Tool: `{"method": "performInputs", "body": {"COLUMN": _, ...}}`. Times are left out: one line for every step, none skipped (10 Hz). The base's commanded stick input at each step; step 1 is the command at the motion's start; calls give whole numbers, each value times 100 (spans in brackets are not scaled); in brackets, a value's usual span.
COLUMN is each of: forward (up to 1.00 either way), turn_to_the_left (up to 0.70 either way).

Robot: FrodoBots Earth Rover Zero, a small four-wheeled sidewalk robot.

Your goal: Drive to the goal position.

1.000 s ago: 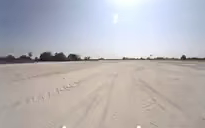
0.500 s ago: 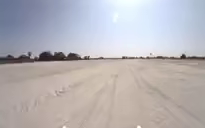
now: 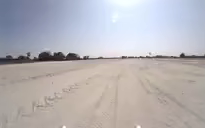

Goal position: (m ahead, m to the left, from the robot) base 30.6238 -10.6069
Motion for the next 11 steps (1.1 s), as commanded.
{"method": "performInputs", "body": {"forward": 70, "turn_to_the_left": 0}}
{"method": "performInputs", "body": {"forward": 70, "turn_to_the_left": 0}}
{"method": "performInputs", "body": {"forward": 70, "turn_to_the_left": 0}}
{"method": "performInputs", "body": {"forward": 70, "turn_to_the_left": 0}}
{"method": "performInputs", "body": {"forward": 70, "turn_to_the_left": 0}}
{"method": "performInputs", "body": {"forward": 70, "turn_to_the_left": 0}}
{"method": "performInputs", "body": {"forward": 70, "turn_to_the_left": -35}}
{"method": "performInputs", "body": {"forward": 70, "turn_to_the_left": -35}}
{"method": "performInputs", "body": {"forward": 70, "turn_to_the_left": -35}}
{"method": "performInputs", "body": {"forward": 70, "turn_to_the_left": -35}}
{"method": "performInputs", "body": {"forward": 70, "turn_to_the_left": -35}}
